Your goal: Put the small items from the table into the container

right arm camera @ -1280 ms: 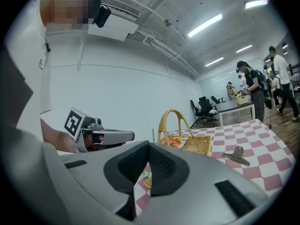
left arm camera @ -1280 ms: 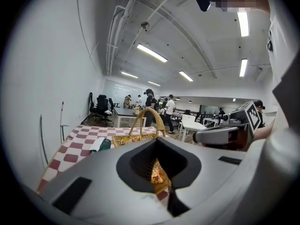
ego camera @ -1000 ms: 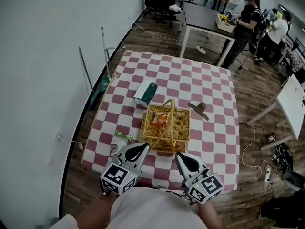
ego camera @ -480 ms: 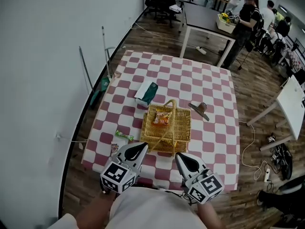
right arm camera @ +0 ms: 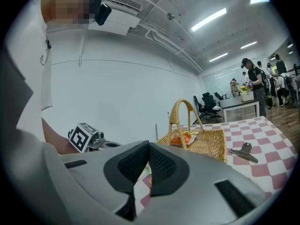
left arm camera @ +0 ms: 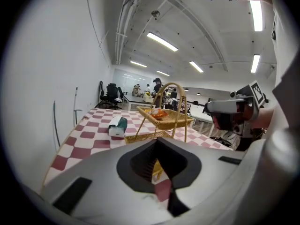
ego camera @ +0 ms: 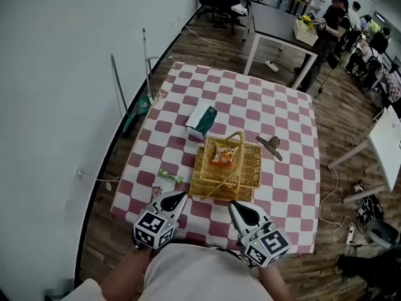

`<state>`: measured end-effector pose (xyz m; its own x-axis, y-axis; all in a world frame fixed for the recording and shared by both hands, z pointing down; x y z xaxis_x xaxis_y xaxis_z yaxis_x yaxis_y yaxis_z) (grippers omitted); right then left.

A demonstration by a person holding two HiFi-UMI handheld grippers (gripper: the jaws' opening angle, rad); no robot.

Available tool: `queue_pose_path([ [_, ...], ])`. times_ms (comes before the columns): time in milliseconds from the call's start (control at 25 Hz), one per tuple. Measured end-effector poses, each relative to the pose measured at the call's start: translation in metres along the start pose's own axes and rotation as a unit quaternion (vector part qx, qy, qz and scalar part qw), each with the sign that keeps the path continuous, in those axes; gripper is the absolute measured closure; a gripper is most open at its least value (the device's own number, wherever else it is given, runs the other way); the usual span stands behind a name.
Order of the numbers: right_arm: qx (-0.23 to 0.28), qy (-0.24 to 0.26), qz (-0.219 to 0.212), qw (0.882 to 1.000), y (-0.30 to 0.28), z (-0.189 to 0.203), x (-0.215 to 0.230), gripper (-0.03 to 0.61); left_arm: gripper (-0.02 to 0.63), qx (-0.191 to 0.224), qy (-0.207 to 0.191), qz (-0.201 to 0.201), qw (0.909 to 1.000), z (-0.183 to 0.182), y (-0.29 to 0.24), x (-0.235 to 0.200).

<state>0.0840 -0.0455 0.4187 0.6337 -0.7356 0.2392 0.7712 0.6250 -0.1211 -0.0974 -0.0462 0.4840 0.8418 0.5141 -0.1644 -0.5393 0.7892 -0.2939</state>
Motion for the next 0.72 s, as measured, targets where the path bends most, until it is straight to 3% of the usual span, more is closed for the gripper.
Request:
queue_pose_path([
  [400,-0.044,0.017,-0.049,0.998,-0.054,0.039,-0.031,0.571,0.603,-0.048,0.000,-0.094,0.9944,0.058,0.038,-0.068],
  [720,-0.068,0.015,-0.070,0.995,-0.080,0.059,-0.054,0.571,0.590,-0.096,-0.040,-0.099,0.9896,0.094,0.047,-0.090],
])
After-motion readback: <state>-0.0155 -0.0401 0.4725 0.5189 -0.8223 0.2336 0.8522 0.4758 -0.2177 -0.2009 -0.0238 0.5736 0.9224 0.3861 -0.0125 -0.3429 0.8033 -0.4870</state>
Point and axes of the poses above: the fingertips, and each gripper's own axes: y backward along the fingers, x to its right, z out of its underside, the point moved 4 cm from there along y, backward along the fingers, and after that the axes turned 6 degrees about x, right-handed, at the moved point
